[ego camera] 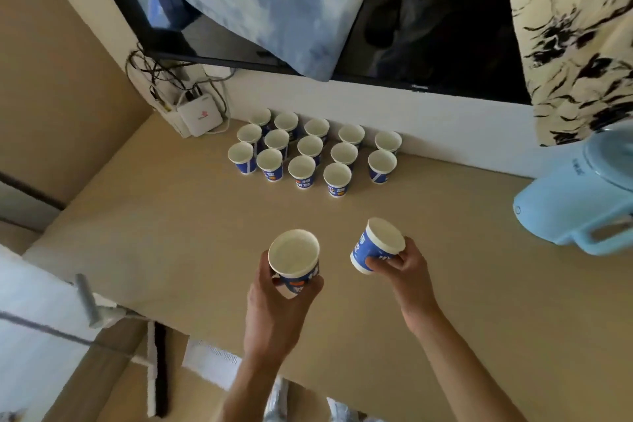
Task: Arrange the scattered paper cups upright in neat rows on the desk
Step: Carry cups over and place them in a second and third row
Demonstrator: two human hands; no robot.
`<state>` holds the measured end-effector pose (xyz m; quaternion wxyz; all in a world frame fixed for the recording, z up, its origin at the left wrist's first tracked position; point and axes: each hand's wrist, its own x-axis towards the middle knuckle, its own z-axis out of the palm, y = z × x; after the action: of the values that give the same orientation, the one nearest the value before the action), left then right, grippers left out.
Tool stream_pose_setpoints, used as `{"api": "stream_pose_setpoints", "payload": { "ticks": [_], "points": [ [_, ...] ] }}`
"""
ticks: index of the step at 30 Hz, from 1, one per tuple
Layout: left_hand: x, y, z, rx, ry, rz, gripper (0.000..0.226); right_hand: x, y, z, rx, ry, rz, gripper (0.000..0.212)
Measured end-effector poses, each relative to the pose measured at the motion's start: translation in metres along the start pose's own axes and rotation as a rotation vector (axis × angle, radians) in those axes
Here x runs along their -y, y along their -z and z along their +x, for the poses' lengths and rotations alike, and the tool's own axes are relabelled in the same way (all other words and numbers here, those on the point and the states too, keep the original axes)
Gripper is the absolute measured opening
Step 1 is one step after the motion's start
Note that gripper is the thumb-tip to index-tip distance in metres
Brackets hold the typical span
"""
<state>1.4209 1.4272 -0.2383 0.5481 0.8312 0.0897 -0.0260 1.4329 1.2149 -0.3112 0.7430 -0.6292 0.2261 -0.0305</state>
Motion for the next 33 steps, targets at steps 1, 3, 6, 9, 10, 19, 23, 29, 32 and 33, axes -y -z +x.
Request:
{"api": "stream_pose_setpoints", "payload": {
  "ticks": [1, 3, 6, 9, 10, 19, 23, 29, 32, 33],
  "points": [
    [0.004, -0.004, 0.007, 0.021, -0.002, 0.005, 0.051, -0.004, 0.000, 0.007, -0.022, 0.001, -0.014, 0.058],
    [0.014, -0.014, 0.025, 0.077, -0.014, 0.018, 0.051, -0.014, 0.001, 0.025, -0.077, 0.006, -0.054, 0.055],
    [0.029, -0.028, 0.055, 0.163, -0.028, 0.035, 0.055, -0.025, 0.001, 0.059, -0.150, 0.034, -0.107, 0.056],
    [0.045, -0.043, 0.087, 0.205, -0.053, 0.063, 0.058, -0.036, 0.000, 0.099, -0.208, 0.103, -0.162, 0.056],
    [0.051, -0.048, 0.097, 0.214, -0.068, 0.062, 0.059, -0.040, -0.001, 0.112, -0.219, 0.131, -0.175, 0.057],
    [0.095, -0.080, 0.158, 0.186, -0.268, 0.043, 0.062, -0.071, -0.007, 0.186, -0.231, 0.312, -0.260, 0.060],
    [0.111, -0.083, 0.169, 0.189, -0.313, 0.053, 0.063, -0.083, -0.007, 0.205, -0.221, 0.324, -0.255, 0.060],
    [0.121, -0.082, 0.174, 0.201, -0.377, 0.098, 0.060, -0.091, -0.007, 0.216, -0.221, 0.360, -0.271, 0.061],
    [0.127, -0.083, 0.177, 0.208, -0.395, 0.083, 0.059, -0.093, -0.007, 0.219, -0.226, 0.373, -0.285, 0.060],
    [0.129, -0.083, 0.178, 0.206, -0.399, 0.072, 0.060, -0.093, -0.007, 0.219, -0.226, 0.375, -0.290, 0.061]
  ]
}}
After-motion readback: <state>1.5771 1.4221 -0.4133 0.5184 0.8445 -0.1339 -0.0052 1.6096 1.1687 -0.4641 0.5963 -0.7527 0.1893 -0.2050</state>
